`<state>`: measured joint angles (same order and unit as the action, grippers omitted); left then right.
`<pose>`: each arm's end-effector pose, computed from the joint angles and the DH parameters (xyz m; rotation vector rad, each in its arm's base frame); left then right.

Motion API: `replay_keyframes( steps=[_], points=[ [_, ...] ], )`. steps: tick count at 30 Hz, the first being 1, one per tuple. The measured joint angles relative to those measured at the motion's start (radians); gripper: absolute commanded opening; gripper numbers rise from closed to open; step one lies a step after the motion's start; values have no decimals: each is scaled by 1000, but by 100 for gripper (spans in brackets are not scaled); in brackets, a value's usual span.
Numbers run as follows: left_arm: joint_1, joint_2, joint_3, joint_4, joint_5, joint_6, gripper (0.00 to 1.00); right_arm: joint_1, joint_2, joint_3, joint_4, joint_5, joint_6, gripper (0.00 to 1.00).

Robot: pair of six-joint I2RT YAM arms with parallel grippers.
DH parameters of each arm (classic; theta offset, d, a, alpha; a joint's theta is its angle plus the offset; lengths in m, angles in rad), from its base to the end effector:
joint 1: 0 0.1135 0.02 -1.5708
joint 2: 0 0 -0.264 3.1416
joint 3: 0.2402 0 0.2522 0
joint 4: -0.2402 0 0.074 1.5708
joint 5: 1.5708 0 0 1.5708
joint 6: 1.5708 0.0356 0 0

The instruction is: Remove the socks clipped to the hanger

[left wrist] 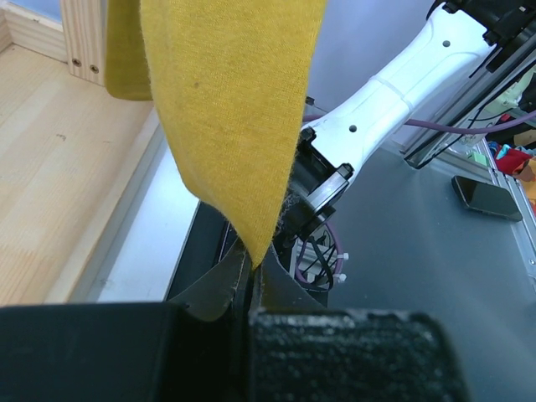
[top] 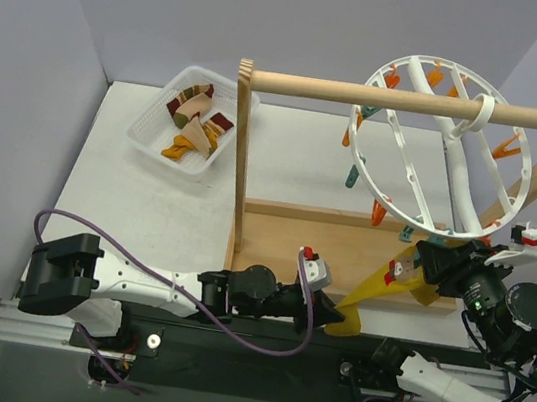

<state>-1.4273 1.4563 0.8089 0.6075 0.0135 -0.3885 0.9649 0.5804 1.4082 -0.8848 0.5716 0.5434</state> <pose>0.0468 -0.3276 0.2715 0.9062 1.5613 -1.3747 0.0298 0.0092 0.4733 0.0998 1.6611 0.6936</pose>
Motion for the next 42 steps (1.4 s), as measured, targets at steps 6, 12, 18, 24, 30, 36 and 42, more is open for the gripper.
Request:
replay_keyframes(
  steps=[6,12,18,24,30,36,42],
  points=[
    [0,0,0,-9,0,-2,0,0,0,0,5,2,1,0],
    [0,-18,-24,-22,0,-20,0,0,0,0,5,6,2,0],
    [2,-67,-101,-44,-3,-53,0,0,0,0,5,10,2,0],
    [37,-191,-198,-150,-61,-115,0,0,0,-1,5,10,5,8],
    [200,-526,-361,-323,-198,-285,0,0,-9,-10,8,11,10,9],
    [334,-915,-460,-550,-372,-372,0,0,-15,-11,12,13,10,9],
    [727,-892,-364,-730,-299,-332,0,1,-15,-21,16,13,10,10]
  ],
)
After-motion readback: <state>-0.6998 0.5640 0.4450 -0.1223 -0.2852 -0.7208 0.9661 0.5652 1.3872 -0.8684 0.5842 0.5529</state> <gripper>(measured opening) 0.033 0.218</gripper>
